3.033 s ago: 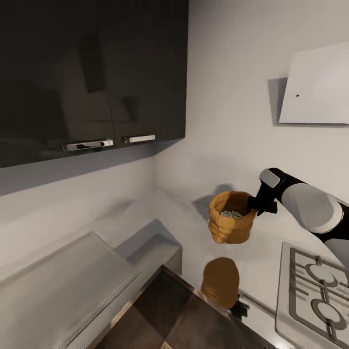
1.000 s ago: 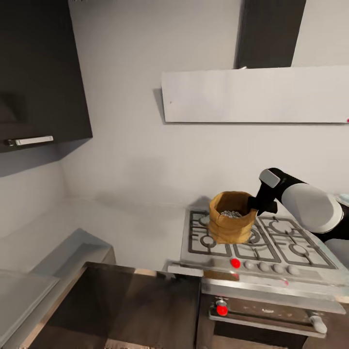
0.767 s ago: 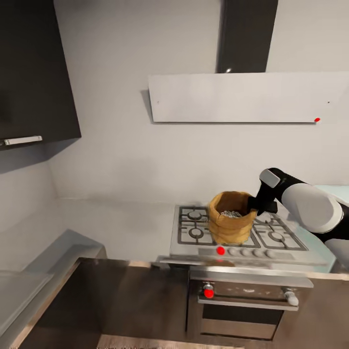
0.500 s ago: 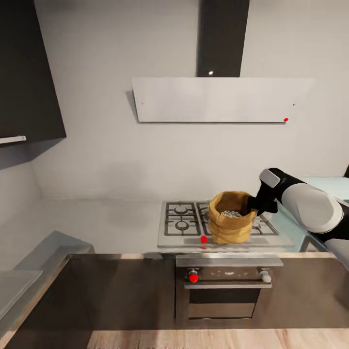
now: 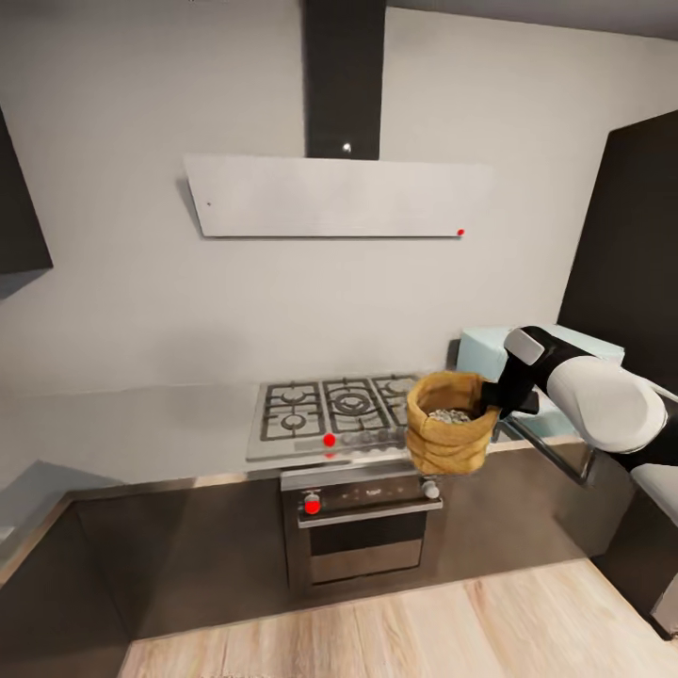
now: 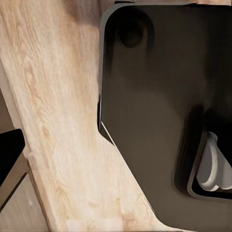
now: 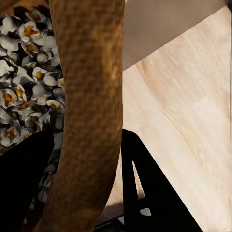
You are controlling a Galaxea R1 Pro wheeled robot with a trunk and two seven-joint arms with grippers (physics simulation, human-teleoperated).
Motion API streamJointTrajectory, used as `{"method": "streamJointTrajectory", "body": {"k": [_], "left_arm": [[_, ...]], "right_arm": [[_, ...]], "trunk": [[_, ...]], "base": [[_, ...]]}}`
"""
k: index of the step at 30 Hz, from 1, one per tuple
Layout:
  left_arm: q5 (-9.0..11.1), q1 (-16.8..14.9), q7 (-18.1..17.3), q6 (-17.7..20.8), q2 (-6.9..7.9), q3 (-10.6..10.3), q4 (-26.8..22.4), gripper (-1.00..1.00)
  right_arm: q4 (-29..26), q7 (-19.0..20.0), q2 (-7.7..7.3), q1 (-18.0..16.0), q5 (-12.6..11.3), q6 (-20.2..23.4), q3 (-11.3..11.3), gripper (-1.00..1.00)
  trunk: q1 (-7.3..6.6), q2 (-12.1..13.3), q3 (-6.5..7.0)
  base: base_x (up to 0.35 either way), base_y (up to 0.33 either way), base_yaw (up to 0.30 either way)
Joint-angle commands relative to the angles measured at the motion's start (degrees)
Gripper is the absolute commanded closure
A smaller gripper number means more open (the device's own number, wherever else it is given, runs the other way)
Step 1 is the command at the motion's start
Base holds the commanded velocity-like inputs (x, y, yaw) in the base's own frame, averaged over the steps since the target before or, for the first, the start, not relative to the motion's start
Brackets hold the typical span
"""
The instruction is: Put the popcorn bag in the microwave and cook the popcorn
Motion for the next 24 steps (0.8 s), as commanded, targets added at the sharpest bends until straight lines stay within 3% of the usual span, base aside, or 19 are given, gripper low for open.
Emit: {"method": "streamJointTrajectory", "body": {"k": [1,7,24], "left_arm": [[0.0,0.0,0.1,0.1,0.00,0.3,-0.1,-1.00],[0.1,0.0,0.1,0.1,0.00,0.3,-0.1,-1.00],[0.0,0.0,0.1,0.1,0.00,0.3,-0.1,-1.00]], "right_arm": [[0.0,-0.4,0.02,0.0,0.1,0.1,-0.5,1.00],[0.0,-0.4,0.02,0.0,0.1,0.1,-0.5,1.00],[0.0,-0.4,0.02,0.0,0.1,0.1,-0.5,1.00]], "trunk": [[-0.01,0.0,-0.02],[-0.01,0.0,-0.02],[-0.01,0.0,-0.02]], "base": [[-0.316,-0.091,-0.298],[-0.311,-0.110,-0.298],[-0.267,-0.233,-0.298]]}}
